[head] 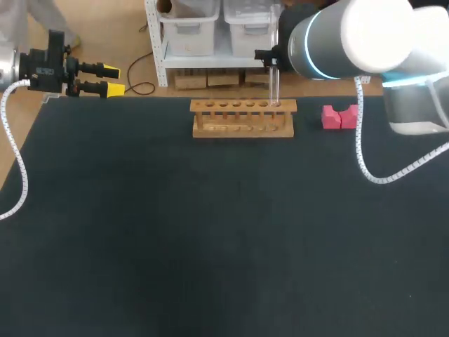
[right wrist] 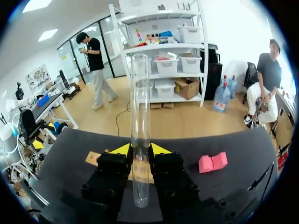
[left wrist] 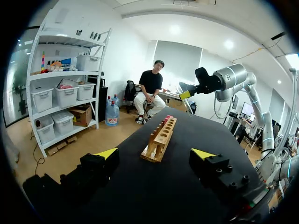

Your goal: Grasp the test tube, adjust it, and insert it.

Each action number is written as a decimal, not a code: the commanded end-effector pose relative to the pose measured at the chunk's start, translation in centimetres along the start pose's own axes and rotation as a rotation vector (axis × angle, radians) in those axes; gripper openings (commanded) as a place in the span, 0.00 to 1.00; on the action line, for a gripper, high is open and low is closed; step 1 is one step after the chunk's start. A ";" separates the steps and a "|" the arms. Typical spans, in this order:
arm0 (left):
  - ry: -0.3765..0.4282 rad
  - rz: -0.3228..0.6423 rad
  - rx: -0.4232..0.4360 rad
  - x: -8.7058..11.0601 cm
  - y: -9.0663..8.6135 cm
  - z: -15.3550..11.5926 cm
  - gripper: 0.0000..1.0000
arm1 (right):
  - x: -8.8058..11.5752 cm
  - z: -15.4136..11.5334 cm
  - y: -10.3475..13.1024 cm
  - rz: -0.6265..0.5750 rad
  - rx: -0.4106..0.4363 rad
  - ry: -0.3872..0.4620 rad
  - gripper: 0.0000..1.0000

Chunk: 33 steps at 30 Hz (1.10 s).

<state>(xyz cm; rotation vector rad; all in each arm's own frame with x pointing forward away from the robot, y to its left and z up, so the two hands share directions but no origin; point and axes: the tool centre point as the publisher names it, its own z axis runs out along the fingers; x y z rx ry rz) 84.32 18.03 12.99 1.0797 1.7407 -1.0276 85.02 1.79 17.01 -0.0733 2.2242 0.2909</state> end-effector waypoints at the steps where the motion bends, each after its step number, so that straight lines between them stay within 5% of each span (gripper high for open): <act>1: -0.003 0.003 0.001 0.1 0.1 0.0 1.00 | 0.0 -0.6 0.2 -0.011 -0.008 -0.789 0.00; 33: -0.003 0.003 0.001 0.1 0.1 0.0 1.00 | 0.0 -1.3 0.7 -0.017 -0.023 -0.737 0.00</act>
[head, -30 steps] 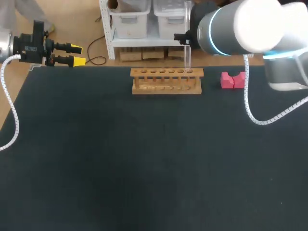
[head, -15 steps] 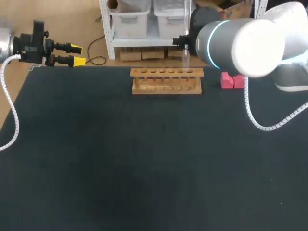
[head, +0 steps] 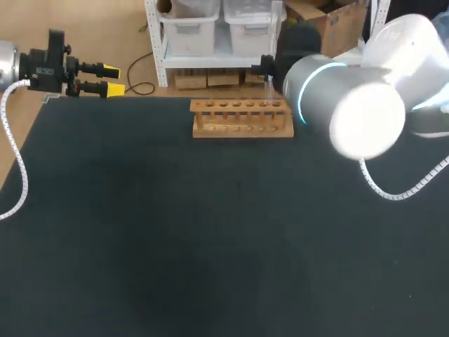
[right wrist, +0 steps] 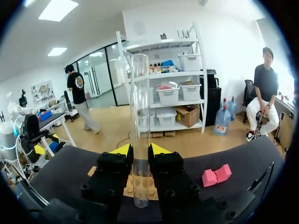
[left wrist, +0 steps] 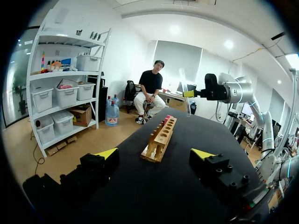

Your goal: Grasp the test tube, adjust it, and insert it.

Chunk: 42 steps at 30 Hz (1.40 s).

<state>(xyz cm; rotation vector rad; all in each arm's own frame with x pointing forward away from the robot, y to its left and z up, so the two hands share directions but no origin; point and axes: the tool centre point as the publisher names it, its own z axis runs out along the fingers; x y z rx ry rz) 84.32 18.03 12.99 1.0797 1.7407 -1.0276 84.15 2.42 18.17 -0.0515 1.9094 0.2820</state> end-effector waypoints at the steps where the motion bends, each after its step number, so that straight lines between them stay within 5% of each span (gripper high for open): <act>1: -0.003 0.003 0.001 0.1 0.1 0.0 1.00 | 0.3 -0.2 -0.2 0.003 -0.008 -0.423 0.00; 22: -0.003 0.003 0.001 0.1 0.1 0.0 1.00 | 0.3 -0.2 -0.2 0.003 -0.008 -0.423 0.00; 30: -0.003 0.003 0.001 0.1 0.1 0.0 1.00 | -0.1 1.4 -0.7 0.027 0.049 -0.555 0.00; 42: -0.003 0.003 0.001 0.1 0.1 0.0 1.00 | 0.3 3.4 -0.7 0.007 0.032 -0.591 0.00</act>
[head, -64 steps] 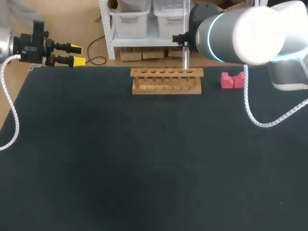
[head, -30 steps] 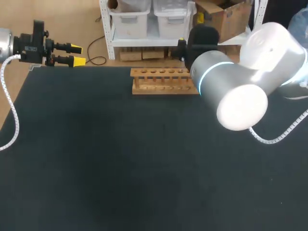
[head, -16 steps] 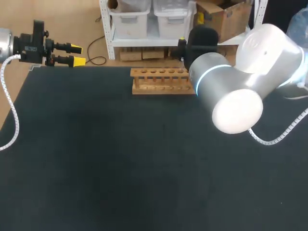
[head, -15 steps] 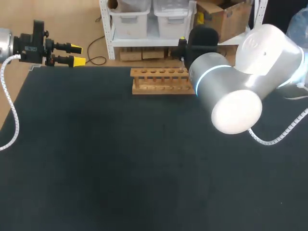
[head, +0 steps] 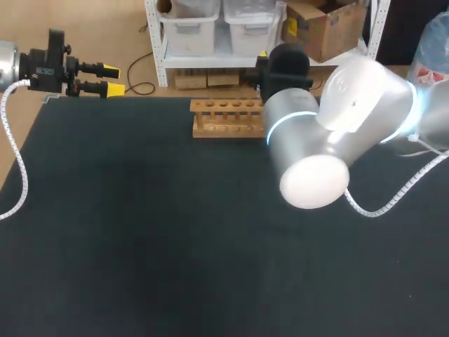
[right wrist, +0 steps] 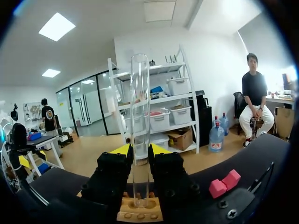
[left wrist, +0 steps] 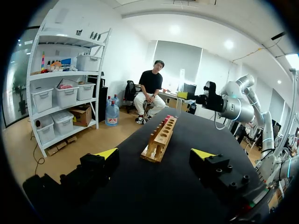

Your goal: Grasp the test tube, adjust it, and insert it.

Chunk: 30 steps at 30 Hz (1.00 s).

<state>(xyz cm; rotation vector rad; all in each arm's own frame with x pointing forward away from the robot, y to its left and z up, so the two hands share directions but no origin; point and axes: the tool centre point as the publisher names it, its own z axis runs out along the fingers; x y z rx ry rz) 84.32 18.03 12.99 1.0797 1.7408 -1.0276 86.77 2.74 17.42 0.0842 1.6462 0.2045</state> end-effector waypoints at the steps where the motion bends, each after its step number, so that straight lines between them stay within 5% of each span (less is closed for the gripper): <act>1: -0.003 0.003 0.001 0.1 0.1 0.0 1.00 | 0.7 0.6 -0.4 -0.006 -0.075 -0.311 0.00; 30: -0.003 0.003 0.001 0.1 0.1 0.0 1.00 | 1.4 1.0 -2.2 -0.069 -0.119 -0.256 0.00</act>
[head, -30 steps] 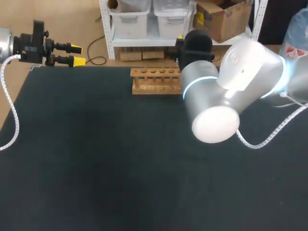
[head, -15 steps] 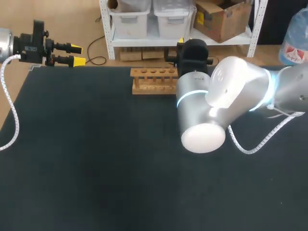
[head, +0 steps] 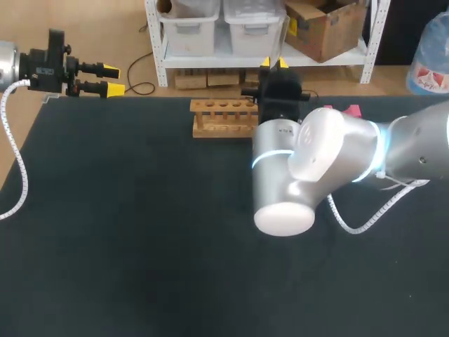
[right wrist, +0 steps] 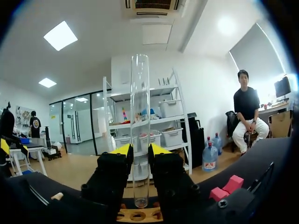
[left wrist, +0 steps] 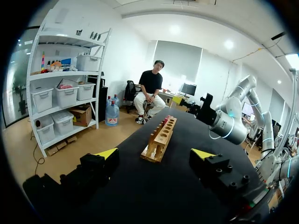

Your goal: Grasp the test tube, adjust it, and insert it.

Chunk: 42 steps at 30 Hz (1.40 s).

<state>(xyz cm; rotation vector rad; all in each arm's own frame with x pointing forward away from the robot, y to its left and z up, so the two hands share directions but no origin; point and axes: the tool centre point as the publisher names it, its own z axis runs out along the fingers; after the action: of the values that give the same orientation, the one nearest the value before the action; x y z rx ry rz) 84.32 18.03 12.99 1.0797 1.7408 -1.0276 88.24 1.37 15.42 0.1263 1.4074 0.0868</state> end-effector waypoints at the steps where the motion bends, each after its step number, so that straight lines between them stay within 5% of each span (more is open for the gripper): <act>1: -0.003 0.003 0.001 0.1 0.1 0.0 1.00 | -0.4 -0.5 -0.4 0.006 -0.199 -0.012 0.00; 14: -0.003 0.003 0.001 0.1 0.1 0.0 1.00 | -1.3 -1.8 -0.5 0.016 -0.220 0.051 0.00; 42: -0.003 0.003 0.001 0.1 0.1 0.0 1.00 | 0.3 -2.1 0.4 0.036 -0.259 0.083 0.00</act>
<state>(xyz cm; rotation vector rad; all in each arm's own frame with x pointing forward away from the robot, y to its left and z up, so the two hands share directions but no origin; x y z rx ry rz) 84.32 18.03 12.99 1.0797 1.7408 -1.0276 86.32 2.29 14.85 0.1170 1.4915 0.1367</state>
